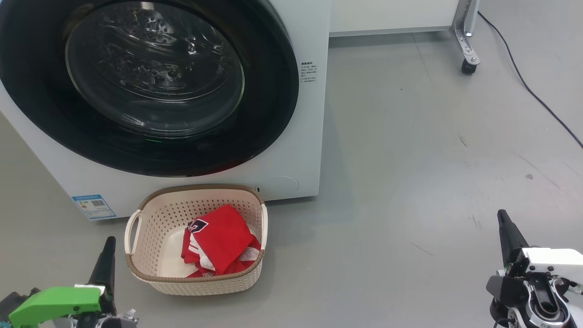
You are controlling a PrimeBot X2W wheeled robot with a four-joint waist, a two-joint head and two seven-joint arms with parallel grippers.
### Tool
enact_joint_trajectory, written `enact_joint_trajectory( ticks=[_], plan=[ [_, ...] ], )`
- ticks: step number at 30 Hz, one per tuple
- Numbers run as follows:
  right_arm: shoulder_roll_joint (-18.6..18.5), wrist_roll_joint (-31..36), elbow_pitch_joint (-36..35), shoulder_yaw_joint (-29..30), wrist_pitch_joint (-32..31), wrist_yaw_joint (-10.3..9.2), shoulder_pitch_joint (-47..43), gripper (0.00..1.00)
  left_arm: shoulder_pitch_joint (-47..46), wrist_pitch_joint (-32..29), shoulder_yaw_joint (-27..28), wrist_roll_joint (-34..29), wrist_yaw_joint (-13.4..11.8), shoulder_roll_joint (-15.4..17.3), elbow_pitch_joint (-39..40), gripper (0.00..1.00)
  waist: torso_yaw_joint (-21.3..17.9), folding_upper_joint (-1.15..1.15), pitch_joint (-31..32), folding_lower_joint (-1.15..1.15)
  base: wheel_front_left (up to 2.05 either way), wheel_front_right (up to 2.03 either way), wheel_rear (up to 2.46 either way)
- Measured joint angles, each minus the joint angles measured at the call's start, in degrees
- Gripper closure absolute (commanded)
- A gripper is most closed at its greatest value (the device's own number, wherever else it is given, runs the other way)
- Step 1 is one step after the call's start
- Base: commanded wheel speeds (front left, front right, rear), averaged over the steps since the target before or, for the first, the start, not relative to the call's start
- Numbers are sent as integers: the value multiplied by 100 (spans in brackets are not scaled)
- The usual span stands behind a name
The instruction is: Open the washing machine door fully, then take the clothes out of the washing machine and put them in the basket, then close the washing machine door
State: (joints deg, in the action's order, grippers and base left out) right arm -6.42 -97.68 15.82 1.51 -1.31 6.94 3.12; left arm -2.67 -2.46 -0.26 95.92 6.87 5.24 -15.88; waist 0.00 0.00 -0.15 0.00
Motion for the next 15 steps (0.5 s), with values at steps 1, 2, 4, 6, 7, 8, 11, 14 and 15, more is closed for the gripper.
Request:
enact_joint_trajectory(
  ticks=[1, 2, 4, 6, 7, 8, 11, 14, 15],
  plan=[
    [1, 0, -1, 1, -11, 0, 0, 100, -1, 0, 0, 0, 0, 0, 0, 100, 0, 0, 0, 0, 0, 0, 0],
    [1, 0, -1, 1, -14, 0, 0, 100, -1, 0, 1, 0, 0, -1, 0, 100, 0, 0, 0, 0, 0, 0, 0],
    [2, 0, -1, 2, -14, 0, 0, 100, -1, 0, 2, 0, 0, -2, 1, 100, 0, 0, 0, 0, 0, 0, 0],
    [3, 1, -1, 2, -14, 0, 0, 100, -1, 0, 4, 0, 0, -3, 1, 100, 0, 0, 0, 0, 0, 0, 0],
    [4, 2, -1, 3, -14, 0, 0, 100, -1, 0, 4, 0, 1, -4, 1, 100, 0, 0, 0, 0, 0, 0, 0],
    [5, 7, -1, 3, -14, 0, 0, 100, -1, 0, 4, -1, 1, -5, 1, 100, 0, 0, -1, 0, 0, 0, 0],
    [8, 7, -1, 7, -14, 0, 0, 100, -1, 0, 7, -1, 0, -8, 2, 100, 0, 0, -1, 0, 0, 0, 0],
    [10, 7, -2, 9, -15, 0, 0, 100, -1, 0, 8, -1, 1, -8, 3, 100, 0, 0, -1, 0, 0, 0, 0],
    [11, 7, -2, 9, -15, 0, 0, 100, -1, 0, 8, -1, 0, -8, 3, 100, 0, 0, -1, 0, 0, 0, 0]
  ],
)
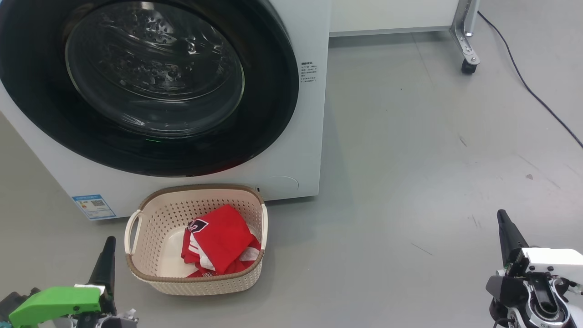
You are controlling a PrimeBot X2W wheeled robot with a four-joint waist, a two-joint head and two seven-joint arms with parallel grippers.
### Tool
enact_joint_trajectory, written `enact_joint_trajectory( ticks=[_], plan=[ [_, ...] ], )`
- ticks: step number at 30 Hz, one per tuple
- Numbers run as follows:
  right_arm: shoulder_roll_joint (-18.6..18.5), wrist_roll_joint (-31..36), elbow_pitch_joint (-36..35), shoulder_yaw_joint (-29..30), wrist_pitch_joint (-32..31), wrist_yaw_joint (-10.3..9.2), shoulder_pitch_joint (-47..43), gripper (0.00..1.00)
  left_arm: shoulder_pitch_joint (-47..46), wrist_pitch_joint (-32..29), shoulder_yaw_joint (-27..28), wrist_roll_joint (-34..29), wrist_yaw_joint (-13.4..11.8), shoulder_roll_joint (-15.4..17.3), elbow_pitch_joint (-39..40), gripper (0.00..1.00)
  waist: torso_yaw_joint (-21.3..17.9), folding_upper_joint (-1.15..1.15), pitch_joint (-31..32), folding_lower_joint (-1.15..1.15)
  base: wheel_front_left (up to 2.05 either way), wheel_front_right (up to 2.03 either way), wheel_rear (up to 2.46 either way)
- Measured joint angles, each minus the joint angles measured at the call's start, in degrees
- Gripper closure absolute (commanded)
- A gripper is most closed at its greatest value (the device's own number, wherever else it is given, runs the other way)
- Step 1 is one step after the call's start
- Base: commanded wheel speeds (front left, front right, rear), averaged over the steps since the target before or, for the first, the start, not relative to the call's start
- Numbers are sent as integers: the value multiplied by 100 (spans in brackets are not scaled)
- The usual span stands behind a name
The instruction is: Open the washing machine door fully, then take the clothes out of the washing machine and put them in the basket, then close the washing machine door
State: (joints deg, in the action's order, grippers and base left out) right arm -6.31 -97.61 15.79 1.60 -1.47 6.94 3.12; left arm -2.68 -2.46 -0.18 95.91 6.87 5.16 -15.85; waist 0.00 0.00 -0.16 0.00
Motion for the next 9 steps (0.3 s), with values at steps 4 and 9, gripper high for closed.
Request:
enact_joint_trajectory(
  ticks=[4, 9],
  plan=[
    [2, 1, 0, 3, 0, 0, 0, 100, -1, 0, 3, 0, 1, -1, 1, 100, 0, 0, 0, 0, 0, 0, 0],
    [3, 1, -1, 10, 0, 0, 0, 100, -1, -1, 5, 0, 0, -2, 3, 100, 0, 0, -1, 0, 0, 0, 0]
  ],
)
